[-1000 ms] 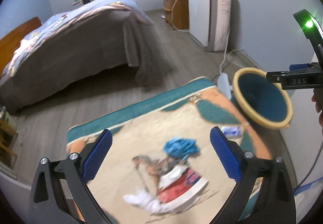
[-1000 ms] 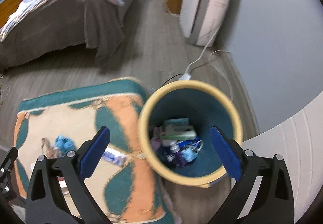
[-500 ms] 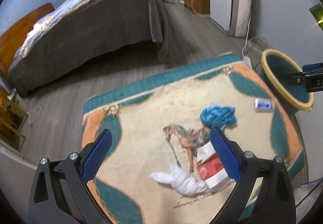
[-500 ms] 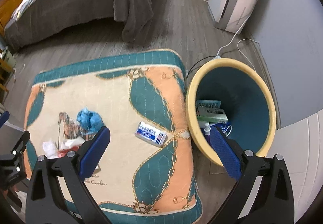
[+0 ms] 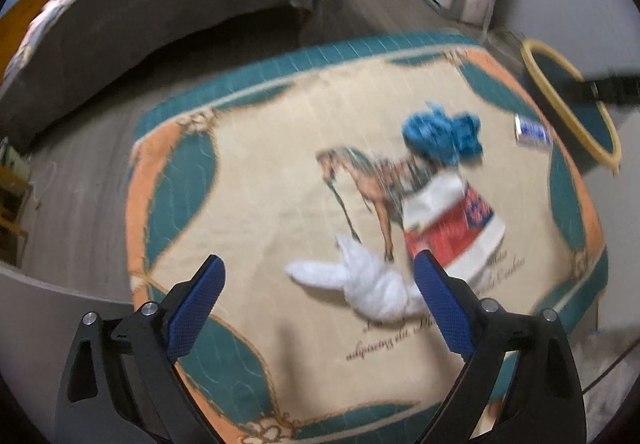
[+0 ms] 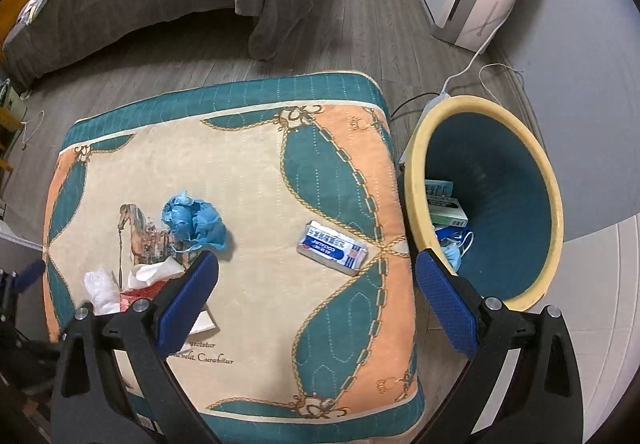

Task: Collect trash
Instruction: 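Move both grippers back over the cushion toward the tissue and sachet, then grasp the white tissue with the left gripper while the right gripper grasps the blue-white sachet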

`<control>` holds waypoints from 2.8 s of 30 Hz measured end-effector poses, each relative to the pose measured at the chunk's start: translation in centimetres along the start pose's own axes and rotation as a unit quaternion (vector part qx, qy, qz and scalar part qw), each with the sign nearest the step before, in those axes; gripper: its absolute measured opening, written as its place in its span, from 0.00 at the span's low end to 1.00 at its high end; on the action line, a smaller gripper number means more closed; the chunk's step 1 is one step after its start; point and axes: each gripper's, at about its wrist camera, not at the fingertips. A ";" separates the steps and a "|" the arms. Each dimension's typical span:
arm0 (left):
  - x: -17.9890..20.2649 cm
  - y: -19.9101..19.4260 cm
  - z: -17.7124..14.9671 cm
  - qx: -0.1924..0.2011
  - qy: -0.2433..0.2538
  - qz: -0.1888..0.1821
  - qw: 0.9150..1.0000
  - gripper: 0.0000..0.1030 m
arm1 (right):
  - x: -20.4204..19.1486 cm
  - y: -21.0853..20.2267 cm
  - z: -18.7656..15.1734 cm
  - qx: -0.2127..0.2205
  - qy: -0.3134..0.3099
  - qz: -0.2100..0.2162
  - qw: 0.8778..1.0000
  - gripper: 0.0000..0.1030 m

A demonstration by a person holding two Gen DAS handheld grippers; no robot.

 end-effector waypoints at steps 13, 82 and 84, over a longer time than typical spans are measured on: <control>0.0 2.6 -0.8 -0.054 0.004 -0.073 0.996 0.39 | -1.7 1.0 -0.9 -0.015 0.030 0.036 0.999 0.94; -3.8 5.0 5.2 0.007 -0.013 0.011 1.000 0.27 | -0.3 5.9 1.2 -0.048 -0.035 0.095 0.994 0.02; -3.7 3.7 5.8 0.028 -0.011 0.013 0.999 0.27 | -0.1 5.1 1.6 -0.039 -0.023 0.106 0.993 0.02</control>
Point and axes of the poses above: each gripper's, at about its wrist camera, not at the fingertips, and y roughly the way its jaws point, x to its right, z to its top, and after that the axes turned 5 degrees about y, right-handed
